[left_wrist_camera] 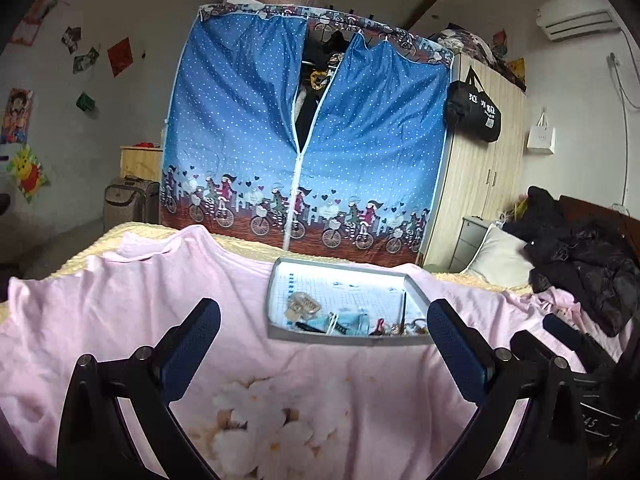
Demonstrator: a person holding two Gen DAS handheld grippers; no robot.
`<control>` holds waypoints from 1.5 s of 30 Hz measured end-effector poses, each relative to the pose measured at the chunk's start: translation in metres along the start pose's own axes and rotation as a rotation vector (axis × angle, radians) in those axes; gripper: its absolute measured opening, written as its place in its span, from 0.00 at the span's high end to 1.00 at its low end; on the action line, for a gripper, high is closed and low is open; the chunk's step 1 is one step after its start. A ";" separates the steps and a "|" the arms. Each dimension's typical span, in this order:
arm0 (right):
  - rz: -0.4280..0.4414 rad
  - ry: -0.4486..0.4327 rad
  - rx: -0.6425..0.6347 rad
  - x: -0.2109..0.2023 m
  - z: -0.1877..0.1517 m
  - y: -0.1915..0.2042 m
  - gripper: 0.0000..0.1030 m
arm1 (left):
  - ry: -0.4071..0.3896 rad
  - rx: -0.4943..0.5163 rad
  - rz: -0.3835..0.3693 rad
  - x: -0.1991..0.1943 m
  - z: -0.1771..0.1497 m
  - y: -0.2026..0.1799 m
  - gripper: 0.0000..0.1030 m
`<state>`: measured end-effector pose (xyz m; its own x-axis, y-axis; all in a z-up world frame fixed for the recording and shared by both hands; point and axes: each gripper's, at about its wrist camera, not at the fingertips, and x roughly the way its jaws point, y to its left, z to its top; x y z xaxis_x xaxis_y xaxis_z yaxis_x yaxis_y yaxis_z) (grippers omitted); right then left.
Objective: Organize jewelry
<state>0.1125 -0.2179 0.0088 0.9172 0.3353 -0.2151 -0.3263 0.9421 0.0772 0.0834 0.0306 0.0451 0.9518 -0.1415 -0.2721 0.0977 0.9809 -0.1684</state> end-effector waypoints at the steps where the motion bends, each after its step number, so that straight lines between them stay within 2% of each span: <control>1: -0.001 -0.001 -0.001 -0.007 -0.003 0.003 0.00 | -0.002 0.008 0.006 -0.008 -0.004 -0.001 0.01; 11: -0.062 -0.007 -0.050 -0.048 -0.017 0.018 0.00 | 0.002 0.079 0.039 -0.041 -0.030 -0.015 0.01; 27: -0.082 -0.007 0.012 -0.054 -0.022 0.010 0.00 | 0.006 0.065 0.050 -0.039 -0.034 -0.011 0.01; 45: -0.082 -0.004 0.007 -0.056 -0.021 0.012 0.00 | 0.010 0.062 0.052 -0.039 -0.036 -0.010 0.01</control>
<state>0.0526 -0.2249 0.0009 0.9419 0.2569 -0.2166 -0.2482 0.9664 0.0667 0.0351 0.0219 0.0233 0.9533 -0.0909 -0.2881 0.0660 0.9933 -0.0947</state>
